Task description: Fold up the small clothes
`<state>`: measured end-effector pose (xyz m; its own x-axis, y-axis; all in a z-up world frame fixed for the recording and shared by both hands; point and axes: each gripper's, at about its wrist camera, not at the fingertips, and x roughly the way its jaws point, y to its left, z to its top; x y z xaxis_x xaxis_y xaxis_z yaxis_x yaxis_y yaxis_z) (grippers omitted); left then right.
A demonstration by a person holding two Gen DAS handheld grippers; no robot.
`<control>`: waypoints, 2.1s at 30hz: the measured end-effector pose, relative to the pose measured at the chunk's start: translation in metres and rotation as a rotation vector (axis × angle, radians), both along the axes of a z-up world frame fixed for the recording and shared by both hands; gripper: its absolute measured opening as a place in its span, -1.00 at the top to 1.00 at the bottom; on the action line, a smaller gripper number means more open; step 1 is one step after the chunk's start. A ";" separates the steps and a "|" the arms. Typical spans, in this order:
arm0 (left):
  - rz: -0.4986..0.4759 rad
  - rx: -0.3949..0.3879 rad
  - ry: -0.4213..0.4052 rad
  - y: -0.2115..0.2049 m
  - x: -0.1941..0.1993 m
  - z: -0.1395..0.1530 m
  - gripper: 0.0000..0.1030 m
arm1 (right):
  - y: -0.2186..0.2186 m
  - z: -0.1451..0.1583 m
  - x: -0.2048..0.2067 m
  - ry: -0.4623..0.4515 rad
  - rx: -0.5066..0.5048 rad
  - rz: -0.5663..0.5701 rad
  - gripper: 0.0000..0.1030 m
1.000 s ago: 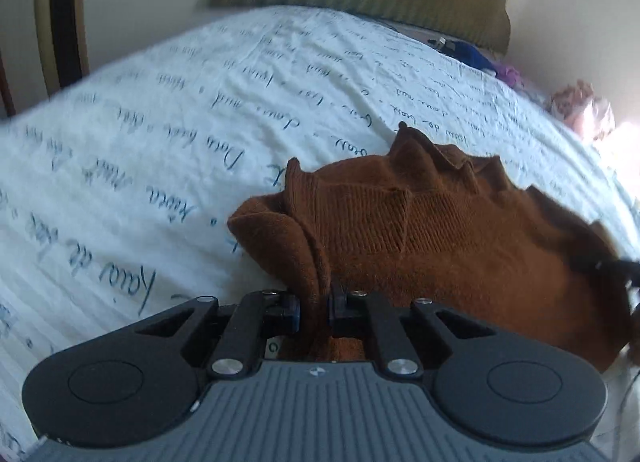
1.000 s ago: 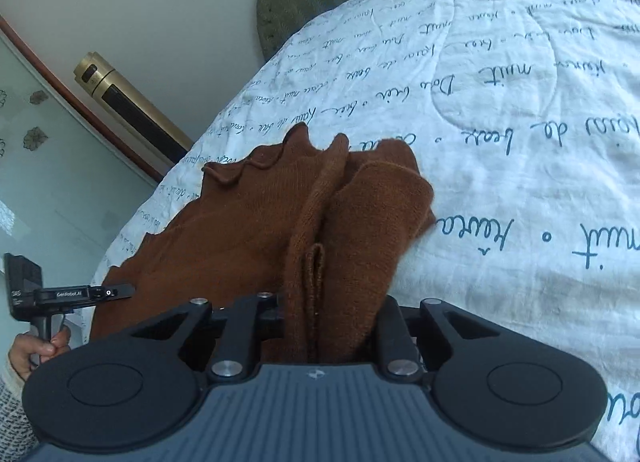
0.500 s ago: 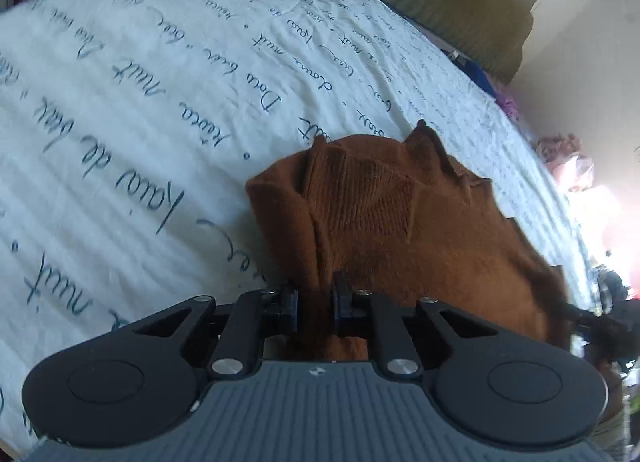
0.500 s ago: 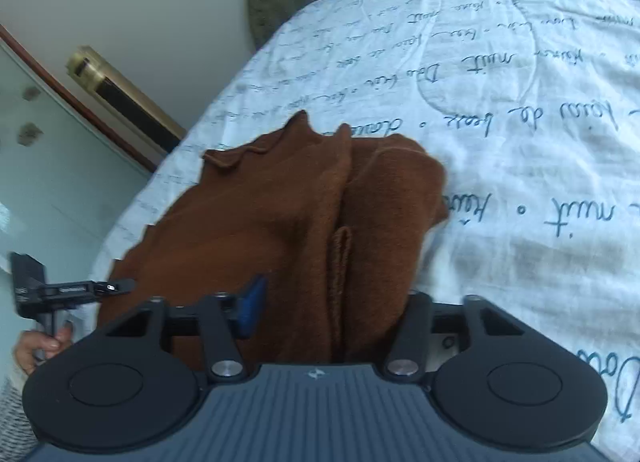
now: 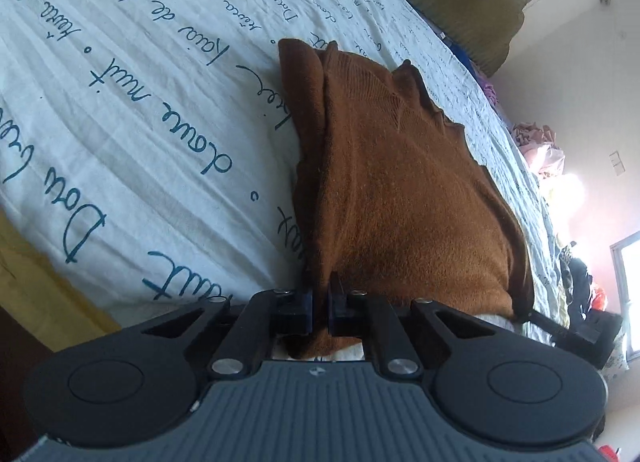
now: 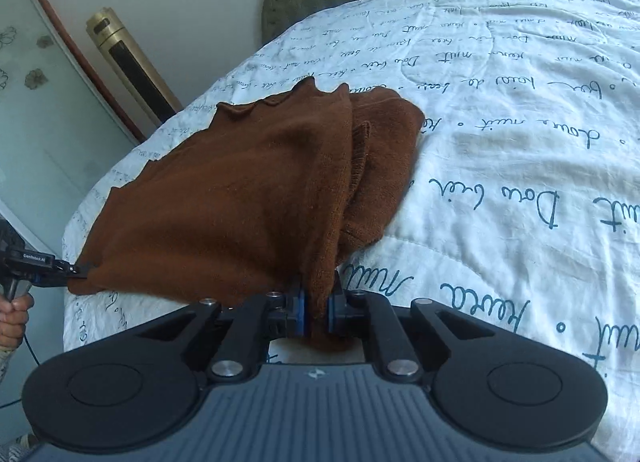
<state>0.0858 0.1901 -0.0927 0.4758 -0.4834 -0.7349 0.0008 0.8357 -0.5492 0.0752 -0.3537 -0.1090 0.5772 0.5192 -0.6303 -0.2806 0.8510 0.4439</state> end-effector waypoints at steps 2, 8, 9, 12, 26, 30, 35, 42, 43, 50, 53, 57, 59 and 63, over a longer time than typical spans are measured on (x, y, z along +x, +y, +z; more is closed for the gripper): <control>0.004 0.006 0.009 0.006 -0.004 0.007 0.73 | -0.001 0.016 0.002 0.024 -0.055 -0.039 0.30; 0.044 -0.006 -0.124 0.001 -0.008 0.060 0.74 | 0.031 0.072 -0.005 -0.233 -0.187 -0.038 -0.57; 0.035 -0.011 -0.151 -0.007 -0.003 0.067 0.64 | 0.042 0.072 0.002 -0.247 -0.203 -0.010 -0.57; 0.031 -0.041 -0.192 -0.035 0.027 0.066 0.47 | 0.074 0.058 0.029 -0.229 -0.243 0.010 -0.55; 0.074 0.015 -0.090 -0.012 0.063 0.031 0.43 | 0.103 0.036 0.045 -0.196 -0.234 -0.019 -0.43; 0.042 0.084 -0.109 -0.026 0.050 0.027 0.04 | 0.111 0.027 0.037 -0.193 -0.317 -0.040 -0.43; 0.058 0.075 -0.107 -0.013 0.036 0.030 -0.09 | 0.084 0.020 0.039 -0.169 -0.216 -0.101 -0.47; 0.059 0.047 -0.134 0.009 0.073 0.039 -0.51 | 0.159 0.034 0.010 -0.215 -0.185 -0.001 -0.53; 0.070 0.053 -0.121 0.010 0.079 0.036 -0.51 | 0.175 0.032 0.005 -0.214 -0.189 0.016 -0.53; 0.019 0.180 -0.121 -0.015 0.104 0.026 -0.55 | 0.263 0.028 -0.030 -0.299 -0.271 0.150 -0.58; 0.021 0.185 -0.133 -0.021 0.104 0.028 -0.64 | 0.269 0.029 -0.039 -0.290 -0.271 0.151 -0.58; 0.016 0.218 -0.146 -0.028 0.102 0.032 -0.70 | 0.255 0.036 -0.063 -0.252 -0.241 0.144 -0.58; 0.009 0.240 -0.157 -0.031 0.100 0.034 -0.72 | 0.242 0.040 -0.083 -0.230 -0.230 0.157 -0.59; 0.000 0.281 -0.183 -0.031 0.096 0.040 -0.79 | 0.193 0.059 -0.139 -0.249 -0.265 0.184 -0.59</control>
<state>0.1818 0.1590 -0.0531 0.6122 -0.2737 -0.7418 0.0782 0.9545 -0.2876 -0.0635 -0.1607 -0.0498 0.6417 0.4667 -0.6086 -0.5104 0.8522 0.1153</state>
